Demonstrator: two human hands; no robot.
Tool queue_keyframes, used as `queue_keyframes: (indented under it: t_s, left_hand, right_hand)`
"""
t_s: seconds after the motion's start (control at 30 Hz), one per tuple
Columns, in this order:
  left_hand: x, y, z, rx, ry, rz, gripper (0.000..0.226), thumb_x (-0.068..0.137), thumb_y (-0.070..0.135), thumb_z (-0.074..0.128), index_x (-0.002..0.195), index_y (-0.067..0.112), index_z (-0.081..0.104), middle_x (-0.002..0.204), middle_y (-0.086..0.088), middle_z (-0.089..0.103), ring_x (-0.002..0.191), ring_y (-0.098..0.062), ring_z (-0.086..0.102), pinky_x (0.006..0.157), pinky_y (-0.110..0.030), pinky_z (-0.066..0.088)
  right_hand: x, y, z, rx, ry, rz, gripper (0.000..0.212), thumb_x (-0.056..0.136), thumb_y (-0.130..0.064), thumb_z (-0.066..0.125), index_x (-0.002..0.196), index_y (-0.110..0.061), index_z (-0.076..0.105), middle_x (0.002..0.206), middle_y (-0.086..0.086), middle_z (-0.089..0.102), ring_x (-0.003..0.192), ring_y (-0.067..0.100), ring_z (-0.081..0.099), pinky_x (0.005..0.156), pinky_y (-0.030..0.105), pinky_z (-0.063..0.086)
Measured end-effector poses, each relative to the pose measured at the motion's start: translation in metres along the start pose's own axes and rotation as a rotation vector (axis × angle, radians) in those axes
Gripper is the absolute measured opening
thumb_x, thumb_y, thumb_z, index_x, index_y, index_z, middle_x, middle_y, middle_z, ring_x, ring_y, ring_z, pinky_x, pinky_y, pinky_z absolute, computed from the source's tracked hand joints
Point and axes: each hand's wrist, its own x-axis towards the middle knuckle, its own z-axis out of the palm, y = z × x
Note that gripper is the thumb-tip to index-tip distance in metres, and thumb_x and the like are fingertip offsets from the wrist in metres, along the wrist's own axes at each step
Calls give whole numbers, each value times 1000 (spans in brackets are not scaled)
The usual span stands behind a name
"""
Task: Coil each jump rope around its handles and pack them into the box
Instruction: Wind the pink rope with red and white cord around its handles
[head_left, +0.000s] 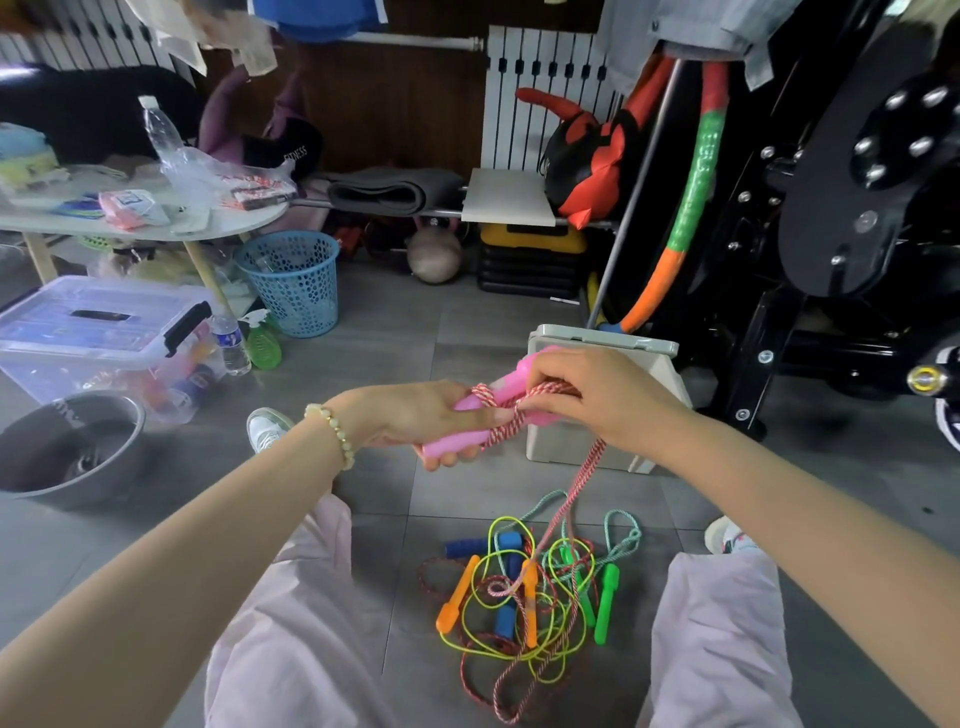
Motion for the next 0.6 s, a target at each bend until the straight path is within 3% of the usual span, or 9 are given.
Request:
queue_keyframes:
  t_s: [0.1,0.2,0.27,0.37,0.43,0.6]
  left_hand:
    - [-1,7,-4,33,4,11,26,95,40,50,86,15,52,65,2,56,47,-9,50,45,-21,43]
    - [1,12,-1,182,43,-14,38,91,46,54,95,8,57,67,-1,58,49,-12,53,46,-22,46]
    - [3,16,3,316,74,-7,45,90,50,56,100,6,60,65,-2,59,47,-15,55,45,-22,46]
    - [3,20,7,424,137,29,46,89,53,54,98,9,63,60,2,61,38,-10,54,43,-20,45]
    - [2,22,7,431,186,43,51,87,57,54,94,7,65,59,0,61,36,-10,53,41,-21,44]
    - [-1,23,9,557,152,31,50,85,57,57,89,8,64,55,-1,58,36,-11,50,38,-21,42]
  right_hand:
    - [3,1,-3,20,-5,31,14,90,-26,60,82,-15,61,76,0,57,70,14,50,63,21,36]
    - [6,-9,-2,-121,-111,11,16,94,-24,52,95,-12,62,92,0,59,89,19,54,77,36,41]
    - [7,-15,-2,-267,-132,-20,13,94,-27,50,94,-16,56,90,-6,53,89,19,54,72,33,37]
    - [5,-16,-13,-424,-28,-67,20,91,-41,51,82,-24,46,80,-10,48,82,16,51,61,31,22]
    - [5,-11,-19,-354,-15,-52,25,88,-45,55,75,-25,49,71,-9,48,73,12,47,60,30,22]
    - [8,-8,-15,-83,-248,7,45,87,-47,57,56,-16,48,50,-2,37,50,12,36,51,25,25]
